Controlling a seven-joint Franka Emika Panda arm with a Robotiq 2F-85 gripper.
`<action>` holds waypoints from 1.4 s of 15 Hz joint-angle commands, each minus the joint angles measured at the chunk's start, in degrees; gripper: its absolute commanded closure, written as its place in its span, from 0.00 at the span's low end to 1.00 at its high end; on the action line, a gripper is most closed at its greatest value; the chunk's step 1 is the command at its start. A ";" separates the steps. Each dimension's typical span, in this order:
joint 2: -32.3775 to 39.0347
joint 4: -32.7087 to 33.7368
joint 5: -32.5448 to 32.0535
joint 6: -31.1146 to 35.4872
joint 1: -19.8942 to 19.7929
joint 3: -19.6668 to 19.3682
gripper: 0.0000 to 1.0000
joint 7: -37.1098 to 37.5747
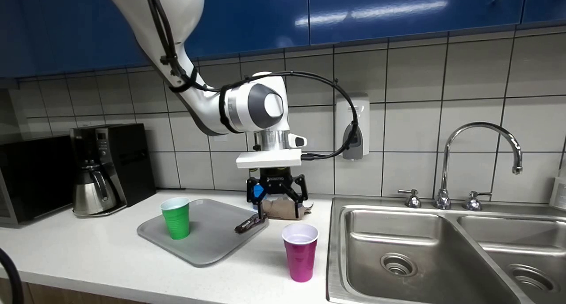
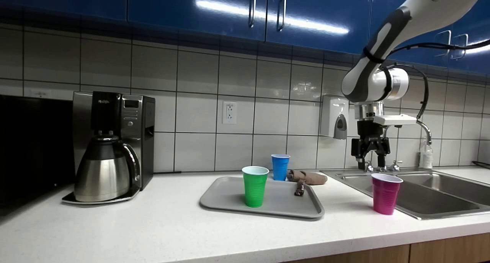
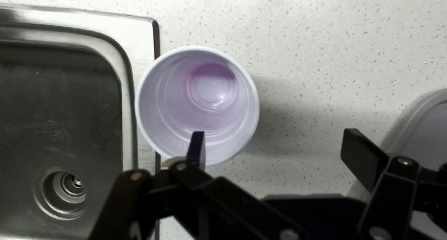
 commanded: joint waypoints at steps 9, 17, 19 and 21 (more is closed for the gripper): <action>0.28 -2.14 -0.32 5.63 -1.17 0.43 0.00 -1.65; 2.39 -2.84 -0.70 6.70 -1.52 0.31 0.00 -2.25; 3.40 -2.59 -0.56 6.81 -1.74 0.35 0.00 -2.37; 4.39 -2.53 -0.53 7.27 -2.00 0.41 0.00 -2.69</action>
